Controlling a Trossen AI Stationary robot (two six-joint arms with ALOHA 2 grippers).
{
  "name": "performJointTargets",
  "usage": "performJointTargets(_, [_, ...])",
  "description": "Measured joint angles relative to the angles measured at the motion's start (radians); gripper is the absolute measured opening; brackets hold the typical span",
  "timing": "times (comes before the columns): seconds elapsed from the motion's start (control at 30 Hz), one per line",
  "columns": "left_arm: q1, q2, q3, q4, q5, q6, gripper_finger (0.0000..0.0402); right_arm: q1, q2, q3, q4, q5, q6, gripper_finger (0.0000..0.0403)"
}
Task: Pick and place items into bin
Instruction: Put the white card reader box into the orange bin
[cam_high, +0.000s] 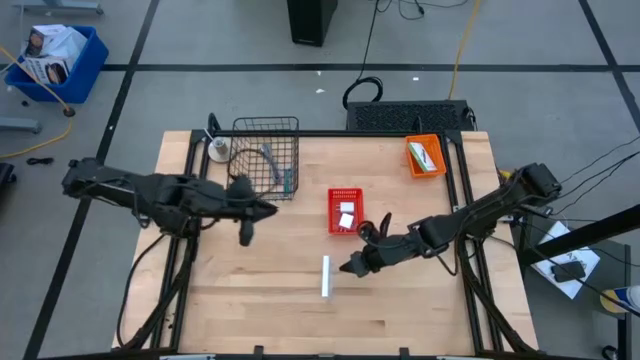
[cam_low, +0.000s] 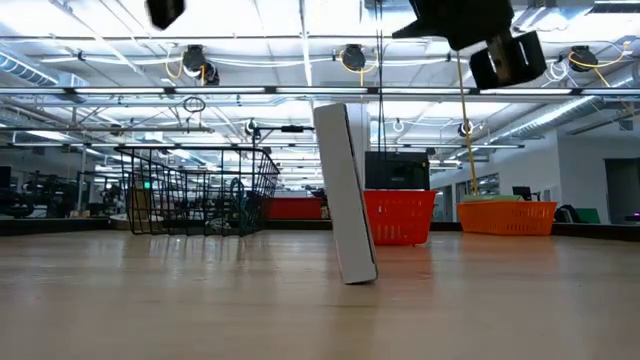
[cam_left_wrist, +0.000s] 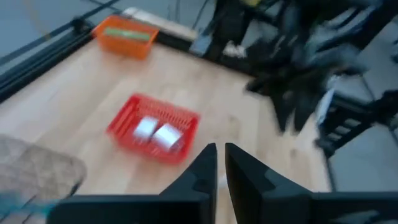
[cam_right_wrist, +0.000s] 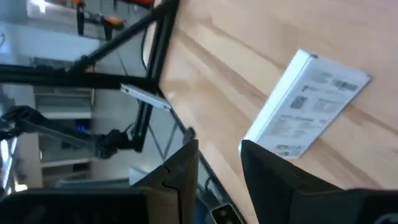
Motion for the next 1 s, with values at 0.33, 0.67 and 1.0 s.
performJointTargets(0.33, [-0.009,-0.375,-0.434,0.32,0.009,0.006,0.0037,-0.017,-0.087,0.003,-0.036,0.088,0.03,0.0114])
performJointTargets(0.67, [-0.013,-0.644,-0.792,0.534,0.021,-0.161,0.0037,-0.02,-0.094,-0.001,-0.095,0.083,0.091,0.0114])
performJointTargets(1.0, [-0.013,-0.541,-0.87,0.571,0.116,-0.377,0.0028,-0.019,-0.024,0.001,-0.124,0.005,-0.058,0.011])
